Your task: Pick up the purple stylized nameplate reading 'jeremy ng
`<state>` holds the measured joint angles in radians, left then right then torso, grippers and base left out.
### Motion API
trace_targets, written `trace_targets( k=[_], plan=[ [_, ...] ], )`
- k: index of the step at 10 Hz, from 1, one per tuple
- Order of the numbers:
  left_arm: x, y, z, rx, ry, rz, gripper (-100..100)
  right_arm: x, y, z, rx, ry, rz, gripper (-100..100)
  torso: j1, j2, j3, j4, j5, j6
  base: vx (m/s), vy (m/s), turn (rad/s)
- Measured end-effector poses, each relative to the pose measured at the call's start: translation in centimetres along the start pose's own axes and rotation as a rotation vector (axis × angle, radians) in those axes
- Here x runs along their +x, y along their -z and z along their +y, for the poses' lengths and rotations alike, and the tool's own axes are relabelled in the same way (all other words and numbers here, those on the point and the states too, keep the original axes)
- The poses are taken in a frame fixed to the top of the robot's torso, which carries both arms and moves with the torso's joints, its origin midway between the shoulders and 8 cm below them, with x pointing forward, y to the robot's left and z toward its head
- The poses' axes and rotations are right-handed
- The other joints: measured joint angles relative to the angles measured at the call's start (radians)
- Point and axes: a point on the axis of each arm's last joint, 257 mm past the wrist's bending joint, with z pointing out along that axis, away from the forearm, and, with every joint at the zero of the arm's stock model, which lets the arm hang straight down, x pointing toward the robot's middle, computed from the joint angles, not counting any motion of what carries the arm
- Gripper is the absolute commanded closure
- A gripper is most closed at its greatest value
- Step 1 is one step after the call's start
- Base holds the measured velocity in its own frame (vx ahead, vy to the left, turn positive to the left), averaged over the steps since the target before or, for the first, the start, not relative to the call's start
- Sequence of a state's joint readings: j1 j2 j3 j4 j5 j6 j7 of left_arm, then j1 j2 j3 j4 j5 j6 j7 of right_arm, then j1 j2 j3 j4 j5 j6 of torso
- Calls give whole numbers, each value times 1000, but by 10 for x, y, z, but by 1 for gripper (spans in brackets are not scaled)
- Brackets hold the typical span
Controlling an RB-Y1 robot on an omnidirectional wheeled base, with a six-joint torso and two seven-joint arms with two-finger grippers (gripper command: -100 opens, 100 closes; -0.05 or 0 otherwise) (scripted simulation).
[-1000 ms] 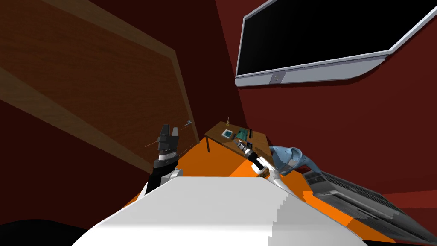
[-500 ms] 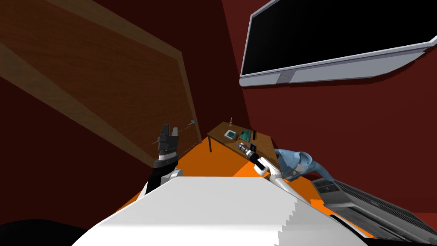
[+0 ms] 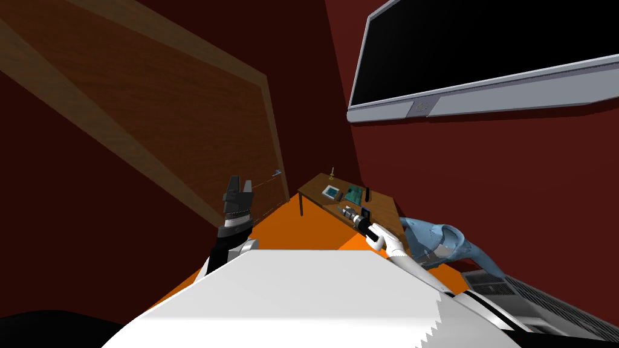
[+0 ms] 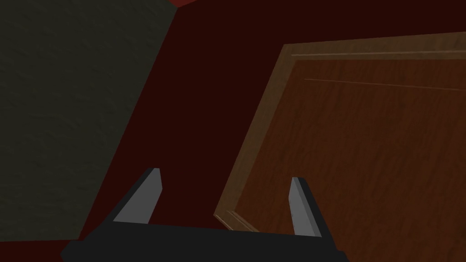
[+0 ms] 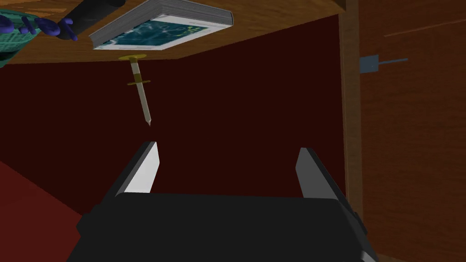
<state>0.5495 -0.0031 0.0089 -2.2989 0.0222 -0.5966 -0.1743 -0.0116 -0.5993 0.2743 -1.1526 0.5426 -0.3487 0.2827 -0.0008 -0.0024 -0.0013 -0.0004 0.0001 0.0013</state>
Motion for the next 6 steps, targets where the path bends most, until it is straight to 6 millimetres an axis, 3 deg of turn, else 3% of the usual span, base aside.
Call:
trace_targets(
  k=[3, 6],
  plan=[
    [0, 0, 0, 0, 0, 0, 0, 26, 8, -37, 71, 105, 92, -100, -1, -1, 0, 0, 0, 0, 57, 10, 102],
    [0, 0, 0, 0, 0, 0, 0, 52, 28, -84, 144, 186, 184, -100, -1, 0, 0, 0, 0, 0, 64, 8, 106]
  ],
)
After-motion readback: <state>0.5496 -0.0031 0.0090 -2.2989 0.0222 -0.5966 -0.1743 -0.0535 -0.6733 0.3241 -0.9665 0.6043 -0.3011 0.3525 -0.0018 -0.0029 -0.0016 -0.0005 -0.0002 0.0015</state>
